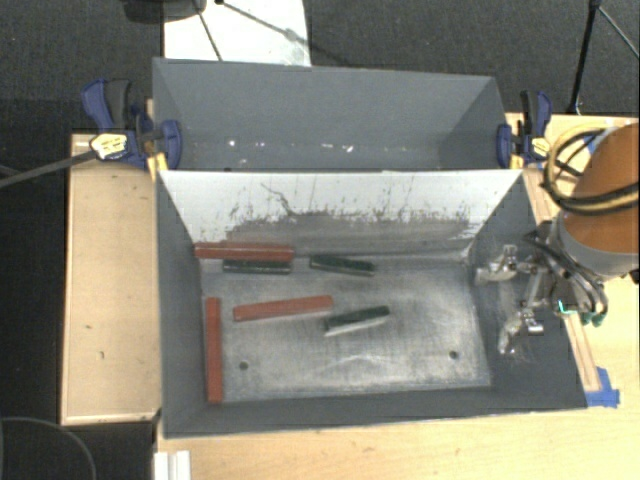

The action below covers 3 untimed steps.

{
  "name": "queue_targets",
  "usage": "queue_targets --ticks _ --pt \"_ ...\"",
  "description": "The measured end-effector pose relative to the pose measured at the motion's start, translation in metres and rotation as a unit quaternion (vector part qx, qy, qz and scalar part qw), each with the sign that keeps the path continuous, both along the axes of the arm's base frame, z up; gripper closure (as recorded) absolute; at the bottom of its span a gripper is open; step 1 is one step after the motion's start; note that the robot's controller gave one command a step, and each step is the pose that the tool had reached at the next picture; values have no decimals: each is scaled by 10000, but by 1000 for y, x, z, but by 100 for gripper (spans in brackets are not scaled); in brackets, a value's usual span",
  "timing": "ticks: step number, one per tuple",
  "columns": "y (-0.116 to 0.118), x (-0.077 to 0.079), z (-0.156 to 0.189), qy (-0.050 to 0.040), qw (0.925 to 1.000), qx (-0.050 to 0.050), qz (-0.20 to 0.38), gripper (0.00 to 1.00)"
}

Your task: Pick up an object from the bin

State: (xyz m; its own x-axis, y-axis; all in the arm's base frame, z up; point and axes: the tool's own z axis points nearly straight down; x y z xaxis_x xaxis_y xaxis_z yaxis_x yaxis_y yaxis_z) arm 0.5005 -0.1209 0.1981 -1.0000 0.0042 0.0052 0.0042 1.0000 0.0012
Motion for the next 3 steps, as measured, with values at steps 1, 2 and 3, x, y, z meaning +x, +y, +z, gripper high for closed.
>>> queue_targets --ticks 1,2,3 --pt "1 2 4 -41 10000 -8 21 0" --pt "32 0 -43 -62 9992 -10 -391 0" --pt "51 4 -56 -4 9981 0 -623 0"
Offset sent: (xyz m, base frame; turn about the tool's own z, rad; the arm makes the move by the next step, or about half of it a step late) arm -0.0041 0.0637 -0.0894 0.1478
